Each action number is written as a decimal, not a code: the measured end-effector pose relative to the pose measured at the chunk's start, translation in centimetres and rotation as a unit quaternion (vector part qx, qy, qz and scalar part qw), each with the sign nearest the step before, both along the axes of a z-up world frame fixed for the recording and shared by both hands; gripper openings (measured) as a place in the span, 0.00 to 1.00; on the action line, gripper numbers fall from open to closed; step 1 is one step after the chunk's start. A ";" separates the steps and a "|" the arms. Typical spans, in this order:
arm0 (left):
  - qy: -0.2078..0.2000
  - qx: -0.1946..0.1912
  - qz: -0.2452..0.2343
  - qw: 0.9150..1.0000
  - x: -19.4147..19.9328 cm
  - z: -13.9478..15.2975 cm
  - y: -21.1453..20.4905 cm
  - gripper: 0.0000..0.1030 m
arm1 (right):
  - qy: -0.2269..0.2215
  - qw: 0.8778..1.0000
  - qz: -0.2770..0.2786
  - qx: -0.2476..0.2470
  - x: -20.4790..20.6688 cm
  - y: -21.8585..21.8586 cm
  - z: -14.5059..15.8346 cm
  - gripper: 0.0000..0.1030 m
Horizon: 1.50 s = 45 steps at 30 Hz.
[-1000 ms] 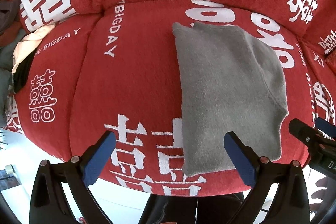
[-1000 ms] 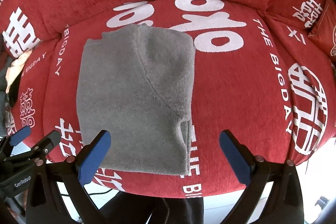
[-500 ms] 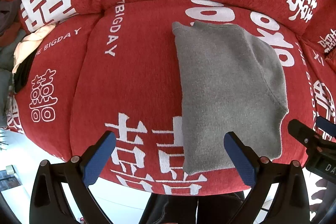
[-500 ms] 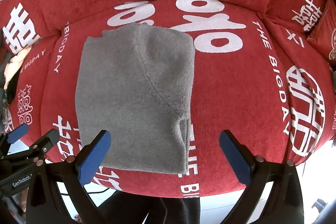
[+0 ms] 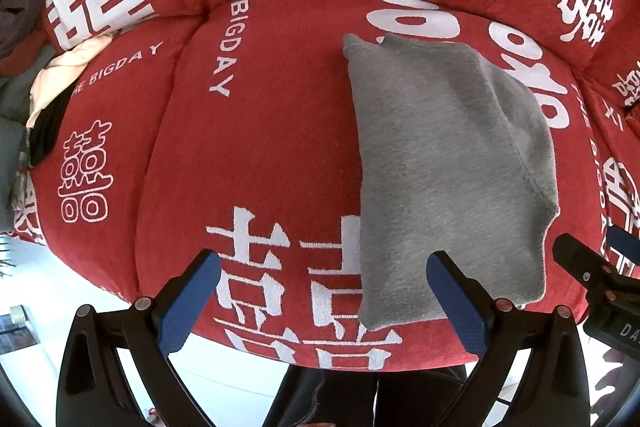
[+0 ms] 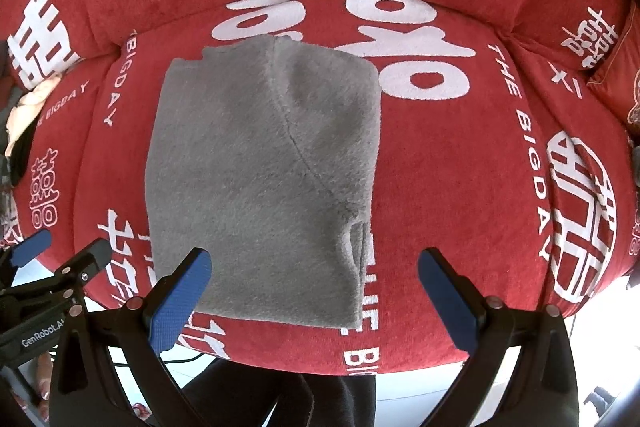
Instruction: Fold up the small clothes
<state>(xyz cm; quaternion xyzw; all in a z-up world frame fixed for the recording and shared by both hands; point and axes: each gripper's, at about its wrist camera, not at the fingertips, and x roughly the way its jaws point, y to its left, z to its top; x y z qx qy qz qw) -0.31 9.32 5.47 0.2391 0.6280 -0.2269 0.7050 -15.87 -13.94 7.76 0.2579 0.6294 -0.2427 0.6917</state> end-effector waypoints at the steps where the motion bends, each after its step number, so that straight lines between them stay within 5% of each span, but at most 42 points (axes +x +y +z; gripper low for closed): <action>1: -0.001 0.000 -0.001 1.000 0.0 0.0 0.0 1.00 | 0.000 1.000 0.000 0.000 0.0 0.0 0.0 1.00; 45: 0.001 0.002 0.010 1.000 0.7 -0.3 0.4 1.00 | 0.014 1.000 0.000 -0.010 0.2 0.4 -0.3 1.00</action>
